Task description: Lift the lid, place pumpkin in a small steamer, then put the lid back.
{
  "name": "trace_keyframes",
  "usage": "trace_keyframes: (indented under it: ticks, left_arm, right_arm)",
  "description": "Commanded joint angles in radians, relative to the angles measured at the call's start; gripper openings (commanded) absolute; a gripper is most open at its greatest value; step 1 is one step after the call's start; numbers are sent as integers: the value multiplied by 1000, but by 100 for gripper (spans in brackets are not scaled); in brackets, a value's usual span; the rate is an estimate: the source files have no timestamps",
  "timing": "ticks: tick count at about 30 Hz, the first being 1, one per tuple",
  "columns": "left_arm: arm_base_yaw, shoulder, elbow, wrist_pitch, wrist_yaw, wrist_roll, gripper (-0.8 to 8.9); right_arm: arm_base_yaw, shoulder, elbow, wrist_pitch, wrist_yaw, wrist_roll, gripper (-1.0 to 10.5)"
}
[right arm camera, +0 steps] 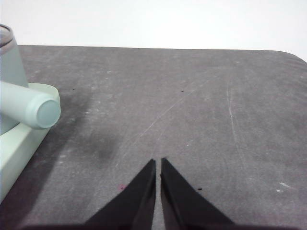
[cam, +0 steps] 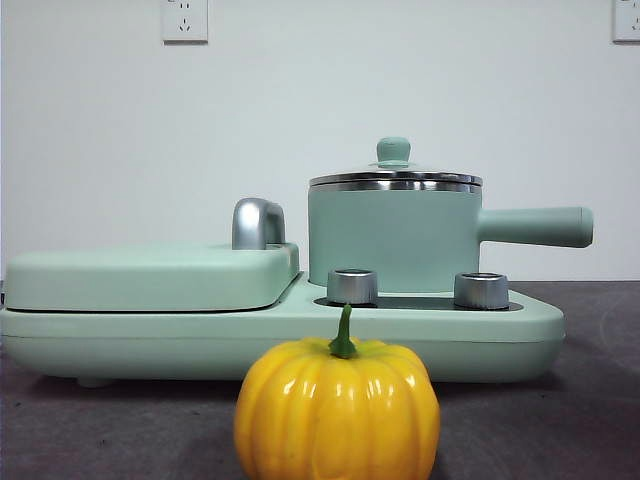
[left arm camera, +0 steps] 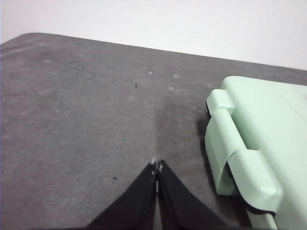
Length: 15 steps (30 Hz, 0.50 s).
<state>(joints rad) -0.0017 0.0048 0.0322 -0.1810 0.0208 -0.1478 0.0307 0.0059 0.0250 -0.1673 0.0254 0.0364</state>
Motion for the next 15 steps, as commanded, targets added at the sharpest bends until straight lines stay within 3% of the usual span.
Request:
trace_keyframes:
  ticks: [1, 7, 11, 15]
  left_arm:
    - [2, -2, -18, -2, 19, -80, 6]
    - [-10, 2, 20, -18, 209, -135, 7]
    - [-36, 12, 96, -55, 220, -174, 7]
    - [-60, 60, 206, -105, 220, -188, 7]
  right_arm:
    - [-1, -2, -6, 11, -15, 89, 15]
    - [3, -2, 44, 30, -191, 215, 14]
    - [16, 2, 135, -22, -194, 303, 14]
    - [27, 40, 270, -139, -211, 339, 14]
